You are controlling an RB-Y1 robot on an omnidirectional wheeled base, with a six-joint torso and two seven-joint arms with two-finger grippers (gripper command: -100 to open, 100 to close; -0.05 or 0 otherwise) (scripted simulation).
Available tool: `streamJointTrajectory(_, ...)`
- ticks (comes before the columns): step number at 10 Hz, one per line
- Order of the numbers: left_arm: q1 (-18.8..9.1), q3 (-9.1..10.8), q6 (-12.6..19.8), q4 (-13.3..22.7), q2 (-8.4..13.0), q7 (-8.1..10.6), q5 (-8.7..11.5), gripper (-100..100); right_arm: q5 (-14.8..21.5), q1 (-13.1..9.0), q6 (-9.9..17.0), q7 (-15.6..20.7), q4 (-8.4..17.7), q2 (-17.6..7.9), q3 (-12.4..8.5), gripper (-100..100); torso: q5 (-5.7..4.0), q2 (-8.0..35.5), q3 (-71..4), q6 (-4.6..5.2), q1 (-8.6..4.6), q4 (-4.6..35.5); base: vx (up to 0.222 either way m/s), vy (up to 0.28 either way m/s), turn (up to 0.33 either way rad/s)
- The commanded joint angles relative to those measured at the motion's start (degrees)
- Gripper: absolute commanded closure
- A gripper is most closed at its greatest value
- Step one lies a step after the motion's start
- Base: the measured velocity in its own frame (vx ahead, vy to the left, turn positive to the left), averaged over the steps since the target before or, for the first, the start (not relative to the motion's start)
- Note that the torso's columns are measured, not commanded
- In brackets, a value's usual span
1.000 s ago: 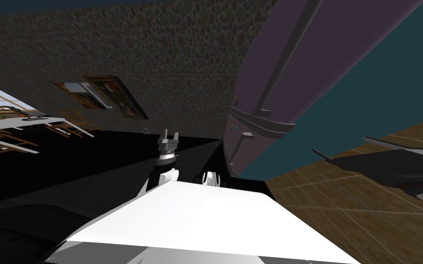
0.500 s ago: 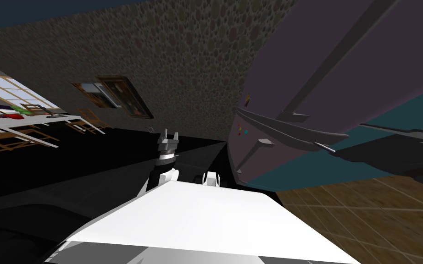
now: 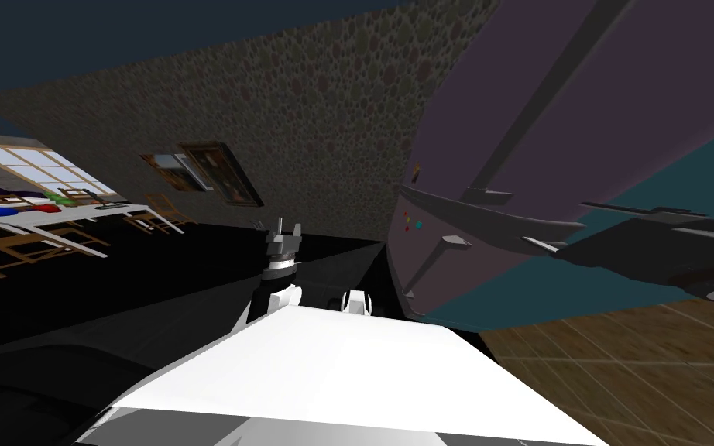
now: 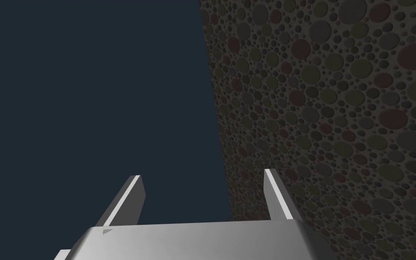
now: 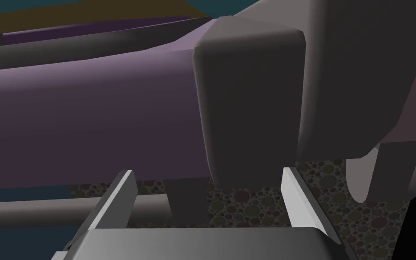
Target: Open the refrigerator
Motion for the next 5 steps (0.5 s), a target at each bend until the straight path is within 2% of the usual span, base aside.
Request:
streamJointTrajectory(1,0.0,0.00,0.0,0.0,0.0,0.00,0.0,0,0.1,0.3,0.0,-0.1,-0.1,0.0,0.1,-100,-0.20,0.1,0.2,0.19,-0.18,0.0,-0.029,0.007,-0.057)
streamJointTrajectory(2,0.0,0.00,0.0,0.0,0.0,0.00,0.0,0,0.1,0.5,-0.3,-0.1,-0.1,0.2,0.3,100,-0.44,0.4,0.4,0.35,-0.43,0.0,-0.025,0.011,-0.045)
streamJointTrajectory(3,0.0,0.00,0.0,0.0,0.0,0.00,0.0,0,0.0,1.1,-0.3,-0.1,1.3,0.6,0.5,100,-0.48,0.6,0.5,0.44,-0.53,0.1,0.043,0.191,-0.040)
streamJointTrajectory(4,0.0,-0.01,0.0,0.0,0.0,0.00,0.0,0,0.0,1.1,-0.3,-0.1,1.3,0.6,0.5,100,-0.37,0.6,0.6,0.57,0.03,0.1,0.105,0.244,-0.044)
streamJointTrajectory(5,0.0,-0.02,0.0,0.0,0.0,0.00,0.0,0,0.0,1.5,-0.1,-0.1,2.8,0.9,0.5,100,-0.45,0.5,0.6,0.59,0.01,0.0,0.167,0.263,0.005)
